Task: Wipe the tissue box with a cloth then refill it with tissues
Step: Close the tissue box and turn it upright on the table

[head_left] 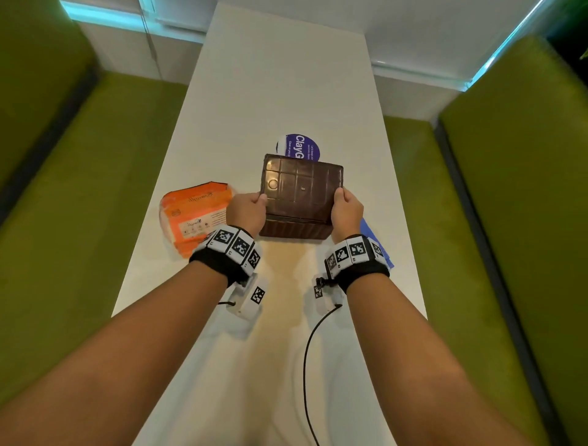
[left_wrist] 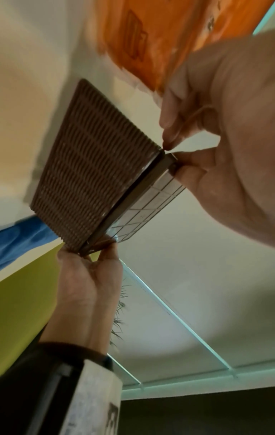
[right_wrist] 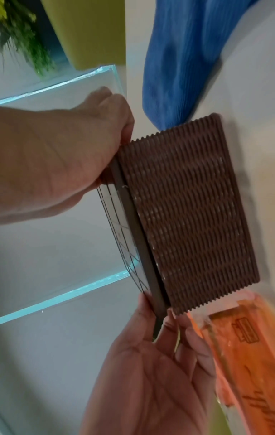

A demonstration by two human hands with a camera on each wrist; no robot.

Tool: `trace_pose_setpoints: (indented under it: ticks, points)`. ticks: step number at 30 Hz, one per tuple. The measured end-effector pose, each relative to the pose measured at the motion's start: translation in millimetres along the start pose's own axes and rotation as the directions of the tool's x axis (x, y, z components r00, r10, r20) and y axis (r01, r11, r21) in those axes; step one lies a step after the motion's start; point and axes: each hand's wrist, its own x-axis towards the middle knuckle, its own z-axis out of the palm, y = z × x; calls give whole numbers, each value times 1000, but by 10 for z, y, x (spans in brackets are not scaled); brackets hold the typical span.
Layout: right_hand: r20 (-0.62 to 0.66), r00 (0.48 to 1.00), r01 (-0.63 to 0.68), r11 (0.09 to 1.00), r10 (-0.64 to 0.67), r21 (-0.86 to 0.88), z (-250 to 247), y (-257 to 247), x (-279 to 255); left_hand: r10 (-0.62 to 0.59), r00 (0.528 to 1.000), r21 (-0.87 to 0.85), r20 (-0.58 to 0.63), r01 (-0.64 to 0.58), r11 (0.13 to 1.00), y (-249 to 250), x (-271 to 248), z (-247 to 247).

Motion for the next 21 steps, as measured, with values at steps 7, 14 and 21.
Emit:
trace_pose_setpoints:
  ticks: [7,14,21]
  points:
    - [82,997,-21,992,11,127,-105,-90,-91,-48,998,-24,-32,48,999,-27,17,-5]
    - [103,994,-45,995,36,91,-104,-72,-51,-79,997,88,-3,79,993,-17,45,-94]
    - [79,997,-30,994,22,106,-101,-32,-56,-108,994,0,-26,108,994,-17,32,-83]
